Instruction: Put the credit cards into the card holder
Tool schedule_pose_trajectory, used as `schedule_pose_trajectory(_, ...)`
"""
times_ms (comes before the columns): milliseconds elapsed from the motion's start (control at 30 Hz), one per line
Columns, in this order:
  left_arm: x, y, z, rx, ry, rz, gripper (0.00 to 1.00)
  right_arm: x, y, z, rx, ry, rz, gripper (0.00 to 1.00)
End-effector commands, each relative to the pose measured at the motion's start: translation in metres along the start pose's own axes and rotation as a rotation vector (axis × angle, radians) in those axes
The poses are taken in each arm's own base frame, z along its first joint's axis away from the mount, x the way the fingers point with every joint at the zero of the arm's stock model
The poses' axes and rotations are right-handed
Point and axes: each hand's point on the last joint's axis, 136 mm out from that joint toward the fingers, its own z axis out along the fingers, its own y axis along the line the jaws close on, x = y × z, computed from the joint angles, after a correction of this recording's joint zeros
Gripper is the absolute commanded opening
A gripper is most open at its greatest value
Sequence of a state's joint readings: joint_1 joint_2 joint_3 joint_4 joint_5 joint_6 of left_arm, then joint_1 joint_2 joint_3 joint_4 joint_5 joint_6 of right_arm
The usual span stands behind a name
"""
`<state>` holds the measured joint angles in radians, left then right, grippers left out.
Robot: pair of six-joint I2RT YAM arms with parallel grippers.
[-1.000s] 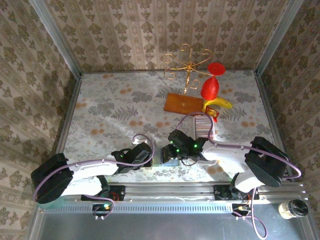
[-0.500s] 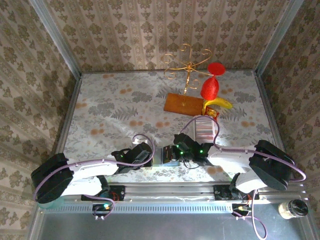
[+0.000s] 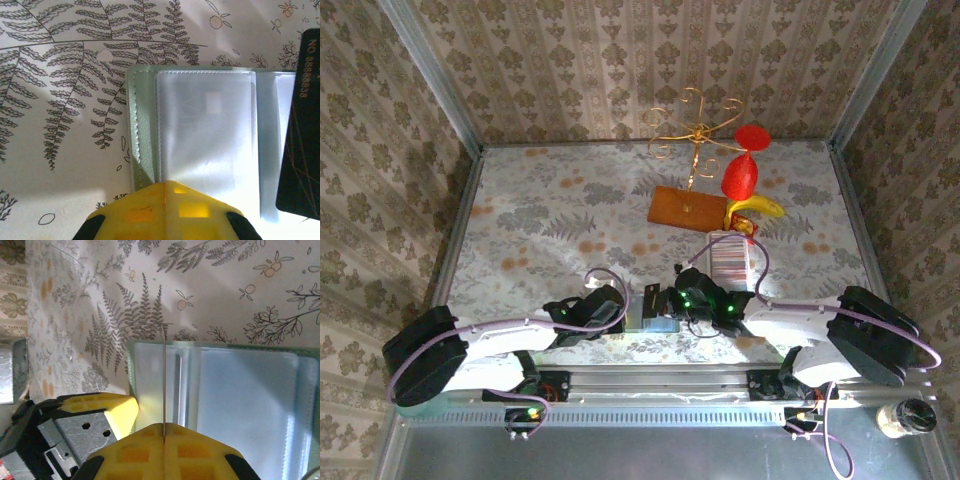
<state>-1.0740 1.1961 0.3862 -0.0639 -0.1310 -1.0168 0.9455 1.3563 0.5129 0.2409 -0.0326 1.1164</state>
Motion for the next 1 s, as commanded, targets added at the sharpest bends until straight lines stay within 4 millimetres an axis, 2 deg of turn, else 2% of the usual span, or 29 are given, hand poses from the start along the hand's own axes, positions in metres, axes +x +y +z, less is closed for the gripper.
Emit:
schedule_pose_trajectory(0,0.015,0.020,0.004,-0.073,0.043,0.011,0.00,-0.005,-0.004,-0.002,0.004,-0.043,0.013,0.00)
schedule_pose_trajectory(300,0.015,0.018,0.004,-0.067,0.041,0.010,0.00,0.000,-0.006,0.006,0.001,-0.021,0.019,0.00)
schedule_pose_trajectory(367,0.015,0.019,0.004,-0.070,0.043,0.011,0.00,0.004,-0.013,0.012,0.022,-0.005,0.023,0.00)
schedule_pose_trajectory(967,0.016,0.021,0.004,-0.076,0.040,0.009,0.00,0.019,-0.025,0.014,0.045,0.042,0.048,0.00)
